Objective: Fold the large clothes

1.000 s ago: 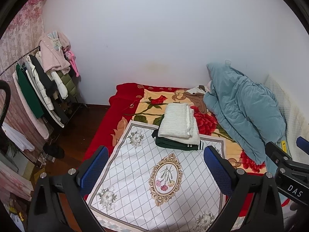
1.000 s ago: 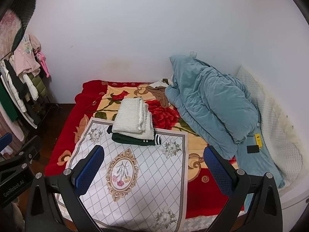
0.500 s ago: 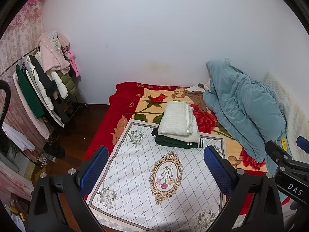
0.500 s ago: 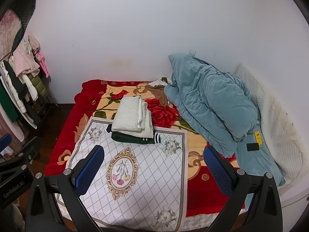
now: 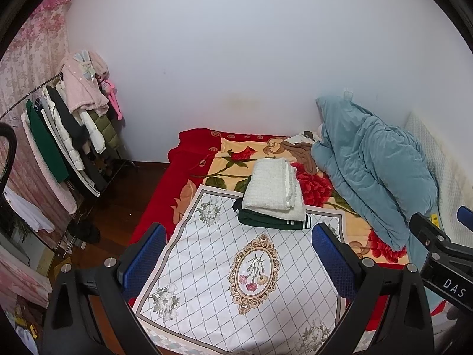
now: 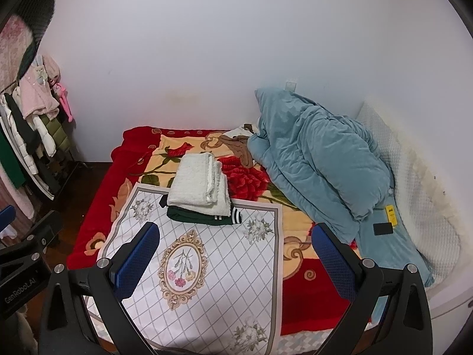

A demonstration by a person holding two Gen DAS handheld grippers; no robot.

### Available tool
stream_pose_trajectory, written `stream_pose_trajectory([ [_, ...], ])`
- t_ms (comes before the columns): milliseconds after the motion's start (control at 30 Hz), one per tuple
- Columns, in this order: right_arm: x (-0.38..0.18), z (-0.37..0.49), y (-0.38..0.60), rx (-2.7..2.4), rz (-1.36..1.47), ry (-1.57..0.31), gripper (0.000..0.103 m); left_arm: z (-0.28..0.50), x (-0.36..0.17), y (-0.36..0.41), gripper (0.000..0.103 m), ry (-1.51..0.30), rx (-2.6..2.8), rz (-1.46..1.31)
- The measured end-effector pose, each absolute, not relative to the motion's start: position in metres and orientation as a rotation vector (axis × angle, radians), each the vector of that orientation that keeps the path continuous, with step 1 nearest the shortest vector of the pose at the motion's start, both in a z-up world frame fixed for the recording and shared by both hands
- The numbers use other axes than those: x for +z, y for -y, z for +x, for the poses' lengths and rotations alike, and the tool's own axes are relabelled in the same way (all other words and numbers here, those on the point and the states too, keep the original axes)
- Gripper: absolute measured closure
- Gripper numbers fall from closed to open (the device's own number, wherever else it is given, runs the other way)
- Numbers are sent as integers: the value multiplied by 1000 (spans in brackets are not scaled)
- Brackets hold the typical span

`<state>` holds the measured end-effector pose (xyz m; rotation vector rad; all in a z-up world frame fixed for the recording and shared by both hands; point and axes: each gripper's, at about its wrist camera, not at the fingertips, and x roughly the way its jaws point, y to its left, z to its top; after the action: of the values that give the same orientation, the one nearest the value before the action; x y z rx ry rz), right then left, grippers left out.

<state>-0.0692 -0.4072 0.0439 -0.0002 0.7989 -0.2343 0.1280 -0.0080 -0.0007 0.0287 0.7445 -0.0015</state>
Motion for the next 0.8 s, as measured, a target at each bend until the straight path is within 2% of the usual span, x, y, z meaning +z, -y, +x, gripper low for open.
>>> stream_pose_trajectory([
  [800,44,-79,406,-242,-6,-788,0,127,4,8,3,-740,-2,25],
])
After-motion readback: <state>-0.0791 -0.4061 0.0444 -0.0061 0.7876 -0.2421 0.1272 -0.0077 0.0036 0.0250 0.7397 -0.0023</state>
